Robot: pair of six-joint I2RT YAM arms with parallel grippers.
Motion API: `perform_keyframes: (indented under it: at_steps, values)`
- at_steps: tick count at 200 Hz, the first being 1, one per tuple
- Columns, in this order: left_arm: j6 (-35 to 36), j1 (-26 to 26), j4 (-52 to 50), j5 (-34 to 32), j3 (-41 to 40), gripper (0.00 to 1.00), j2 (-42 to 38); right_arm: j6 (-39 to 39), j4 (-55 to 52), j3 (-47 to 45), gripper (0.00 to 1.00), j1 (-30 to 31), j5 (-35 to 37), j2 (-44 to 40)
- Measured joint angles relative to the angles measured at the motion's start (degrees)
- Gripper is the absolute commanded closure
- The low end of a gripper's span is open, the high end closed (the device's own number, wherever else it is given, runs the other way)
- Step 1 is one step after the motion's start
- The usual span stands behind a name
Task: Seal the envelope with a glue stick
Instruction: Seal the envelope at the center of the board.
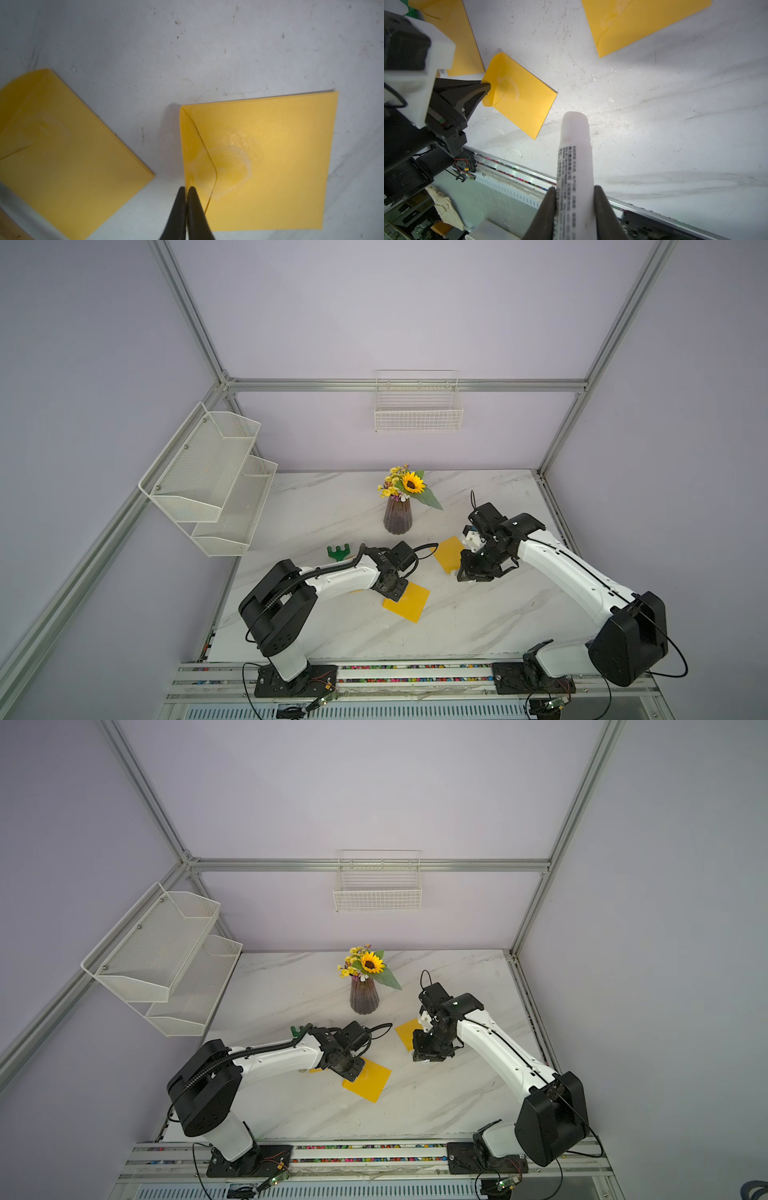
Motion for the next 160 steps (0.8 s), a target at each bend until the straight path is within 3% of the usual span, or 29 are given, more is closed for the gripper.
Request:
perform_keyframes:
  at_steps: [93,132,160]
  values:
    - [-0.3,-3.8,0.2,1.0,2.8,0.92,3.8,0.0,0.1,-0.4,1.0,0.0,0.3,0.0]
    - [-1.1,-4.9,0.3,1.0,3.3,0.78,4.2,-0.1,0.0,-0.4,1.0,0.0,0.3,0.0]
    - [-1.5,-4.8,0.2,1.0,3.3,0.78,4.1,-0.1,0.0,-0.4,1.0,0.0,0.3,0.0]
